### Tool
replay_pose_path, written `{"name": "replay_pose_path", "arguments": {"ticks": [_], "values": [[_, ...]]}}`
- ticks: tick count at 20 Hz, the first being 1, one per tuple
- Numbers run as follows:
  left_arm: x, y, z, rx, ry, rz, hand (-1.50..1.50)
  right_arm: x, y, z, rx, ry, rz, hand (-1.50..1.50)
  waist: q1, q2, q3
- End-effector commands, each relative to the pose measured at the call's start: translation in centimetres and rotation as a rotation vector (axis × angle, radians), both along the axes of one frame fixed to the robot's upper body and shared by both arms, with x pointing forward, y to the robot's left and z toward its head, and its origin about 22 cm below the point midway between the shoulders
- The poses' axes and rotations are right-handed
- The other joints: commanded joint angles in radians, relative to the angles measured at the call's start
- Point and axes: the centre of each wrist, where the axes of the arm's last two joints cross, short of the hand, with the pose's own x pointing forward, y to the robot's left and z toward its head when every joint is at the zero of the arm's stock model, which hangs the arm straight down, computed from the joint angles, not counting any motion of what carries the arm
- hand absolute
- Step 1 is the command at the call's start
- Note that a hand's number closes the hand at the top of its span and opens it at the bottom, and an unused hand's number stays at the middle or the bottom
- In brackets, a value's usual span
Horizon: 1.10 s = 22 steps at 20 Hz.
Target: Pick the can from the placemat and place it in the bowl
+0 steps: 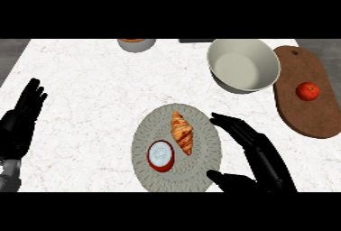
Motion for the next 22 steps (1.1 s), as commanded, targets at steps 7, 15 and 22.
{"name": "replay_pose_path", "arguments": {"ticks": [7,15,22], "values": [[0.7,-1.8,0.7,-0.015,-0.019,-0.03,0.0,-5.0,3.5,4.4,-0.087,0.008,-0.096,-1.5,0.034,0.014,0.003],[0.7,-4.5,0.1,-0.012,-0.02,-0.04,0.0,-1.7,6.7,11.2,-0.239,0.052,-0.035,-1.5,0.044,0.014,0.003],[1.6,-2.8,1.8,0.004,-0.029,-0.032,0.0,3.7,11.1,11.3,-0.515,0.273,0.043,-1.5,0.056,0.016,0.002]]}}
